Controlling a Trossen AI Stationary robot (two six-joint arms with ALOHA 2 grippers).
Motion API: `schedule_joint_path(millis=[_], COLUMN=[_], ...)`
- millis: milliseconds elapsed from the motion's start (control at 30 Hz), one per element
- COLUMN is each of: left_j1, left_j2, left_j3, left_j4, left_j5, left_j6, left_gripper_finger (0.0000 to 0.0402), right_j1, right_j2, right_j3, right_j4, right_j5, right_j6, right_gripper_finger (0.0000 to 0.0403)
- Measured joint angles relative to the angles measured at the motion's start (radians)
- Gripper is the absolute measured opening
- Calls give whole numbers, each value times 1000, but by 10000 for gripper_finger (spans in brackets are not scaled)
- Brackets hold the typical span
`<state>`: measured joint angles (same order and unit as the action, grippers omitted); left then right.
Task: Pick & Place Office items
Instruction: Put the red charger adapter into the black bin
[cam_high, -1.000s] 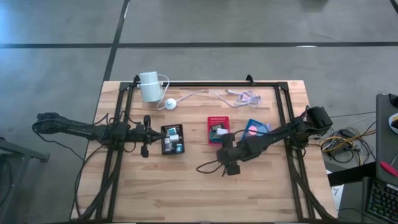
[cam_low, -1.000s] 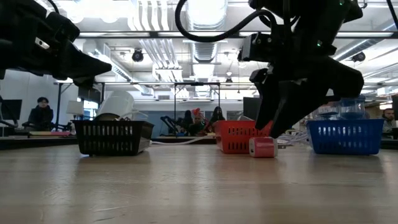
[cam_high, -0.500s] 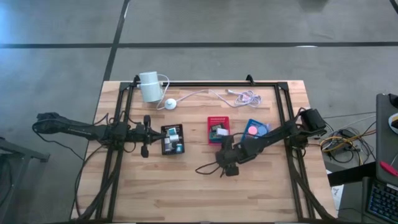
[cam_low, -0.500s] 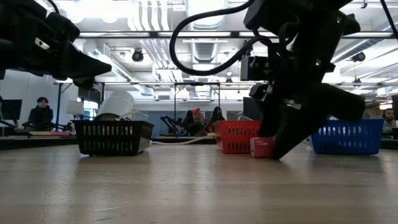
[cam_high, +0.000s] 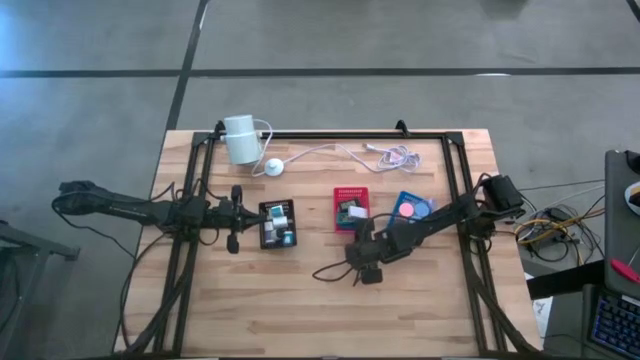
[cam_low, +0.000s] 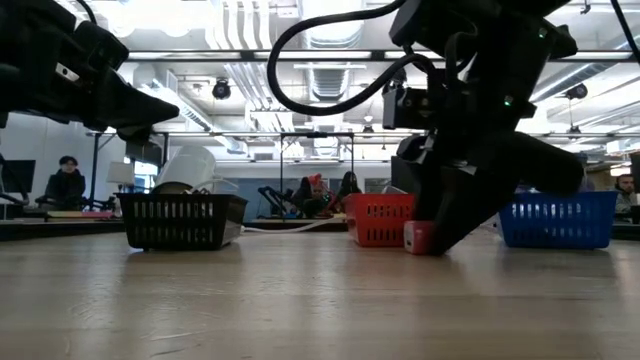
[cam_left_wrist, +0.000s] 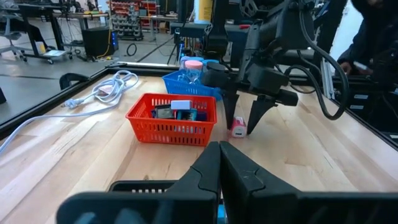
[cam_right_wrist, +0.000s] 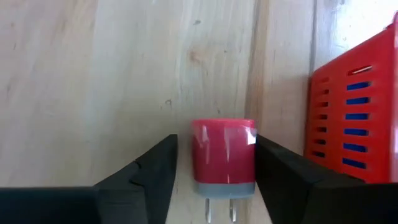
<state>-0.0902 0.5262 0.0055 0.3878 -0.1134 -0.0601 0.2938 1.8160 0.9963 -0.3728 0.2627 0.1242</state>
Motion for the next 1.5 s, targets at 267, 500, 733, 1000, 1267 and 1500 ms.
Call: schedule_joint_path(millis=[267,500,733,1000,1267,1500], left_j1=[0,0,0,0,0,0], left_j2=[0,0,0,1,1,1], left_j3=[0,0,0,0,0,0], left_j4=[0,0,0,-8,-7,6], left_j5=[0,0,0,0,0,-1], left_j6=[0,0,0,0,2,-4], left_gripper_finger=[12,13,14,14,14,14], right_j1=[0,1,2,0,-5,-27], right_j2=[-4,-64,-234,-539,-870,-1131], right_j3=[0,-1,-48,-250,-534,-709], right_j4=[18,110,298,532,734,789], right_j5=[-47,-114,-141,-132,-57,-51], right_j6=[1,-40,-106,-96,-56,-55], right_gripper_finger=[123,123,123,123,123,123])
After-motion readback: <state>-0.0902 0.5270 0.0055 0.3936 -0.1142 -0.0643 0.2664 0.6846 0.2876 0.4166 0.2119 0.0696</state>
